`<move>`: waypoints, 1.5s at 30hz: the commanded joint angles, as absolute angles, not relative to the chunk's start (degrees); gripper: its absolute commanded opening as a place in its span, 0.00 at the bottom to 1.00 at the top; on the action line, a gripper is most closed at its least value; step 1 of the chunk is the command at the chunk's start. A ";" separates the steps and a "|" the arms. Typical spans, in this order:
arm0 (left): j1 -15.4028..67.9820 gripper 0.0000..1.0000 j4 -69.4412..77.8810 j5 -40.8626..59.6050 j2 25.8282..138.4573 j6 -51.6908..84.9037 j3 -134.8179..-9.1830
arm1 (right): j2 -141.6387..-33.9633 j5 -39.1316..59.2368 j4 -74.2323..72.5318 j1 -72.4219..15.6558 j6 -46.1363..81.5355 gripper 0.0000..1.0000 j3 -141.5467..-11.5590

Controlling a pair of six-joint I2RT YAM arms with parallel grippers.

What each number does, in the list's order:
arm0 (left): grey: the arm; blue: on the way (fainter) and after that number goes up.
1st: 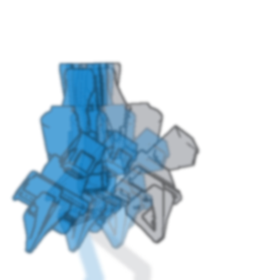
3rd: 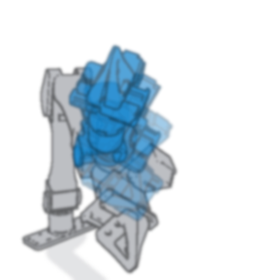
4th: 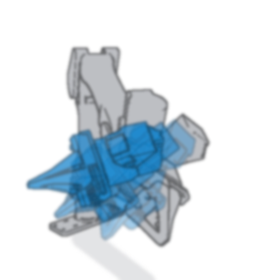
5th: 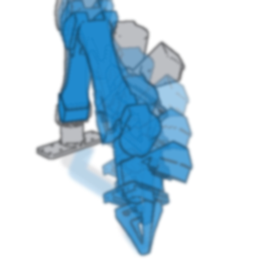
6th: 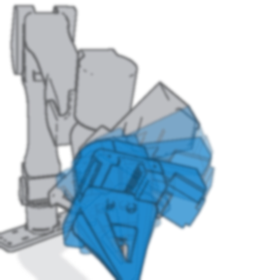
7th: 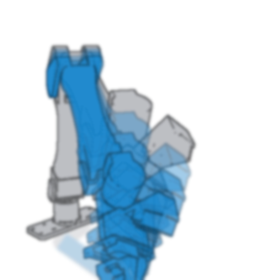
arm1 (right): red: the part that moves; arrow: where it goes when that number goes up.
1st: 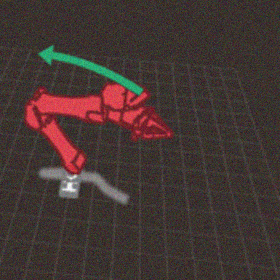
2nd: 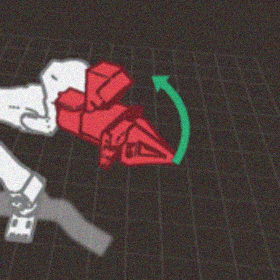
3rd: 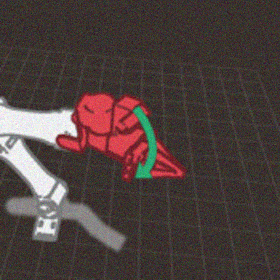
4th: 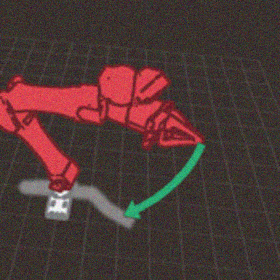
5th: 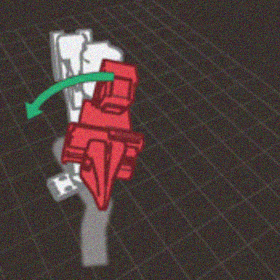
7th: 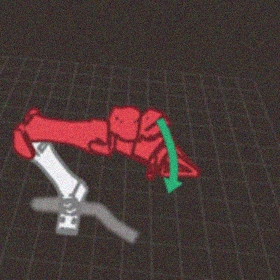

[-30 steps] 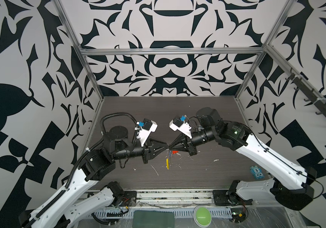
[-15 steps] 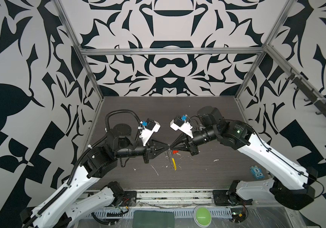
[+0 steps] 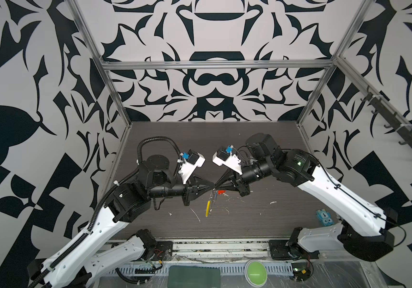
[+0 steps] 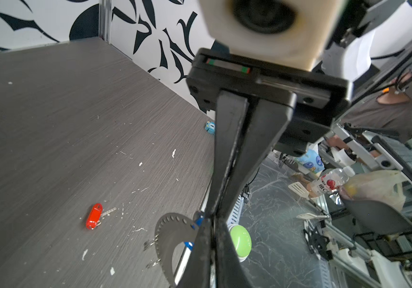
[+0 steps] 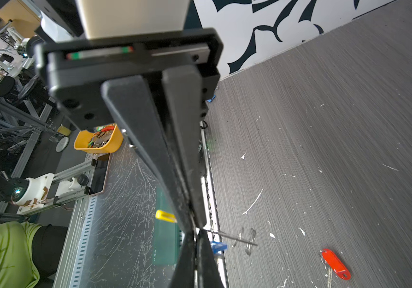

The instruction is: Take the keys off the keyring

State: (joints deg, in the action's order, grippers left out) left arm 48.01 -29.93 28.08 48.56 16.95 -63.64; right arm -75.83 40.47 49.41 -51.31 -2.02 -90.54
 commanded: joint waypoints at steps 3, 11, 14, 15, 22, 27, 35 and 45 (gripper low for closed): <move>47.99 0.00 -29.75 28.58 48.10 17.04 -65.11 | -75.23 38.98 47.32 -52.36 -2.49 0.00 -92.77; 47.99 0.00 -16.72 23.35 41.89 19.03 -57.20 | -71.03 29.87 37.55 -53.58 0.51 0.36 -88.50; 47.99 0.00 -11.65 20.04 39.68 19.98 -54.01 | -66.09 23.38 28.20 -54.43 2.59 0.39 -82.06; 47.98 0.00 -9.75 18.99 39.09 20.56 -52.95 | -64.40 21.52 24.79 -54.56 3.41 0.40 -79.62; 47.99 0.00 3.67 13.74 35.18 22.17 -46.90 | -60.28 13.32 12.91 -58.75 3.97 0.44 -69.73; 47.99 0.00 10.59 13.24 34.68 23.31 -44.02 | -60.91 9.65 9.40 -63.33 1.71 0.49 -67.32; 47.99 0.00 12.60 14.92 35.75 24.76 -43.48 | -60.69 3.59 3.01 -64.67 1.45 0.50 -63.60; 47.99 0.00 13.34 15.85 35.81 25.77 -42.72 | -61.73 1.84 0.05 -64.78 0.06 0.47 -63.95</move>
State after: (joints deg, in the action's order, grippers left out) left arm 48.01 10.09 14.96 36.12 24.73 -43.48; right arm -61.87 3.38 3.62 -64.40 1.06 -63.05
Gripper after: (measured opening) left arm 0.041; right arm 0.476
